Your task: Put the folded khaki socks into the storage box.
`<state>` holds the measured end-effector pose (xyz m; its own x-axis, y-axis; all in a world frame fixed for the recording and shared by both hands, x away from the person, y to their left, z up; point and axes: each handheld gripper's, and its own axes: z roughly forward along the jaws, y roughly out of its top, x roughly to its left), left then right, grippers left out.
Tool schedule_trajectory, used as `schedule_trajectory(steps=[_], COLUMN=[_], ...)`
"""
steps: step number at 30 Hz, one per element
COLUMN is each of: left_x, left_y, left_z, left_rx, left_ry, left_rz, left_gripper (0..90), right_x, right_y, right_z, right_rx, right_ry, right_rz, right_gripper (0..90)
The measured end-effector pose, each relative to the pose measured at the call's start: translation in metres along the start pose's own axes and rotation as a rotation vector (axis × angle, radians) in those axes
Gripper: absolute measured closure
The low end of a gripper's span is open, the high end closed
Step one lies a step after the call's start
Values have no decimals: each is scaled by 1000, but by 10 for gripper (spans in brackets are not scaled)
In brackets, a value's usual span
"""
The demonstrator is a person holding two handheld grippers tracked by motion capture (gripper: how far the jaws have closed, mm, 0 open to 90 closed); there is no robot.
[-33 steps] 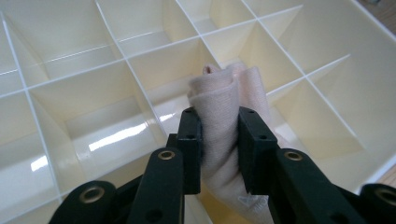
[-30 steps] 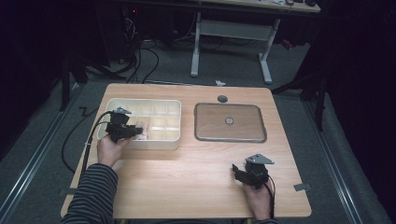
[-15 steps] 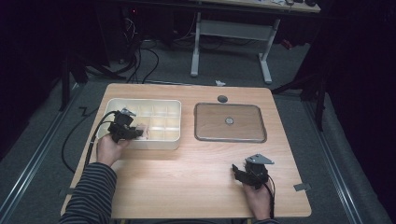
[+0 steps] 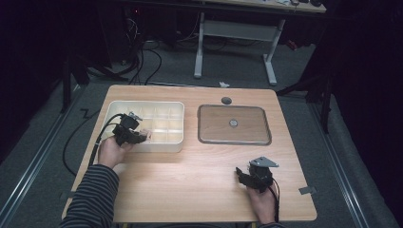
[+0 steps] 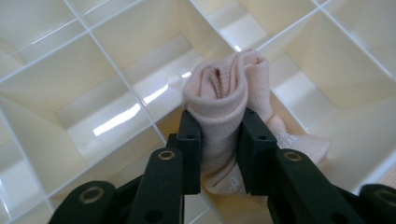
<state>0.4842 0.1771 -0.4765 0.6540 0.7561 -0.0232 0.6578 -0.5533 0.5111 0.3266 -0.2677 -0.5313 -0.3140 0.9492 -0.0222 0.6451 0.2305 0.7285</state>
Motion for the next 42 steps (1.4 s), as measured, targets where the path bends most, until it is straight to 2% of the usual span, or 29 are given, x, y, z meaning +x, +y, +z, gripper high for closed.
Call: schedule_trajectory(steps=[2, 7, 11, 17, 21, 25, 27, 31, 35, 36, 37, 40, 42], left_x=[-1, 1, 3, 4, 5, 5, 4, -1, -2, -3, -4, -5, -4], left_y=[0, 0, -1, 2, 4, 5, 5, 4, 5, 5, 5, 5, 4], left_z=[1, -2, -7, -20, -21, -18, -17, -12, -7, -5, -2, -2, -2], left_rx=[6, -13, -41, -143, -184, -173, -162, -117, -90, -70, -57, -55, -55], left_ry=[1, -25, -39, -56, -52, -40, -37, -1, 15, 26, 38, 40, 29], left_rz=[3, -35, -66, -121, -156, -166, -165, -128, -117, -107, -80, -84, -101], left_gripper=[724, 687, 623, 593, 615, 740, 756, 767, 775, 777, 780, 782, 780], right_x=[0, 0, 0, 0, 0, 0, 0, 0, 0, 0, 0, 0, 0], right_y=[0, 0, 0, 0, 0, 0, 0, 0, 0, 0, 0, 0, 0], right_z=[0, 0, 0, 0, 0, 0, 0, 0, 0, 0, 0, 0, 0], right_rx=[0, 0, 0, 0, 1, 1, 1, 1, 1, 1, 1, 1, 1], right_ry=[0, 2, 2, 3, 4, 4, 4, 4, 4, 4, 4, 5, 5], right_rz=[0, -4, -4, -5, -5, -6, -6, -5, -5, -6, -5, -6, -6], right_gripper=[365, 365, 365, 364, 363, 362, 362, 363, 363, 362, 363, 362, 363])
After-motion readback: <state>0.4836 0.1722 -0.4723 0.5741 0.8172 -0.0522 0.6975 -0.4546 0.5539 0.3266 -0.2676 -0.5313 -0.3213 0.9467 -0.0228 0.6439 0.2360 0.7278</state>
